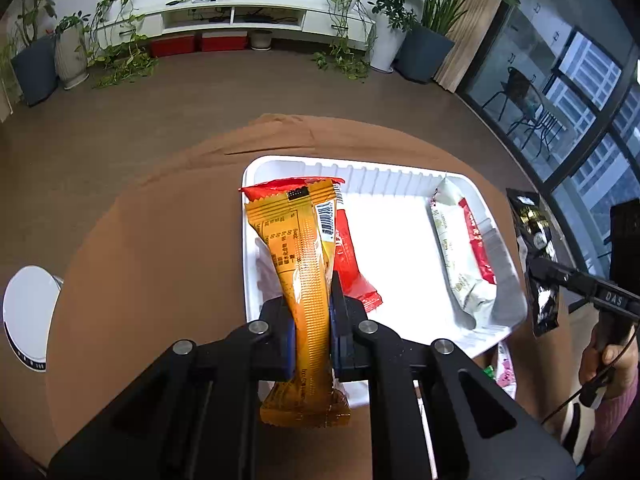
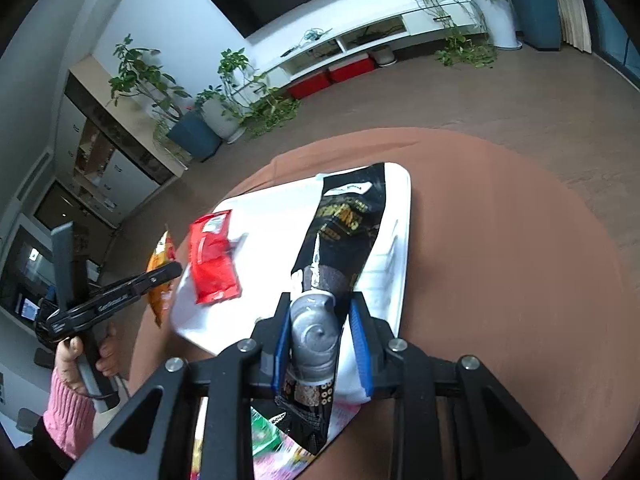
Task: Organize snacks
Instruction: 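Lower the orange wafer bar into the tray while the right gripper drops the black bag there, then open both grippers and return them to the snack pile, then grasp the light blue chip bag with the left gripper while the right grasps the blue cake pack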
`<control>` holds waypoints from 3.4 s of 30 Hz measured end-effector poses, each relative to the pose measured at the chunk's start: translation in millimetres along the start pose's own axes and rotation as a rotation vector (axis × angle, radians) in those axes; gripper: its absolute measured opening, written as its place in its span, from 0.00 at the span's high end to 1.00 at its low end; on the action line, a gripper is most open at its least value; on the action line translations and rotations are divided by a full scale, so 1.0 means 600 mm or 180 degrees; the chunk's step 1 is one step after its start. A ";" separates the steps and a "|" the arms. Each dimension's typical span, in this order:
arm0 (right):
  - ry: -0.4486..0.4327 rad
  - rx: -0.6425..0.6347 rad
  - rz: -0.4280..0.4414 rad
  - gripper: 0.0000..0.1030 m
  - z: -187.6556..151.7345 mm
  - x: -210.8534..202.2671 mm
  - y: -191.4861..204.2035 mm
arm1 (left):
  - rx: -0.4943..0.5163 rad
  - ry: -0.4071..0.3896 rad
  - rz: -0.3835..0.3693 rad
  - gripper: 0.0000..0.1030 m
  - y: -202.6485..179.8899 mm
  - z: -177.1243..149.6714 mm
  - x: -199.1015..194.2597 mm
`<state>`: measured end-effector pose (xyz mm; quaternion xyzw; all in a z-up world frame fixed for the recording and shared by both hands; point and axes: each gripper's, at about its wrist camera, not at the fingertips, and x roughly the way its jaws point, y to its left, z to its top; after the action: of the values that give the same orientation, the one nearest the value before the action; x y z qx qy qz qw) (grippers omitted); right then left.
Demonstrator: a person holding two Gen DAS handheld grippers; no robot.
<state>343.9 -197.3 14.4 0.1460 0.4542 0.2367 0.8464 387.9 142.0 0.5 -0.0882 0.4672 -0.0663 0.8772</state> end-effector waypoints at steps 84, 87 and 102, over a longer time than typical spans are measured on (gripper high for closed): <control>0.0378 -0.0360 0.0293 0.36 -0.368 -0.087 0.205 | 0.0634 -0.0114 0.0102 0.30 -0.111 -0.455 -0.315; 0.0386 -0.0351 0.0304 0.36 -0.375 -0.083 0.210 | 0.0734 -0.0074 0.0034 0.30 -0.125 -0.481 -0.321; 0.0476 -0.0327 0.0312 0.33 -0.381 -0.052 0.219 | 0.1224 0.0107 0.0188 0.30 -0.161 -0.502 -0.260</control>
<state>102.4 -95.6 -27.8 0.1064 0.4956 0.3110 0.8039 47.6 50.8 -17.7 0.0959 0.4629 -0.1300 0.8716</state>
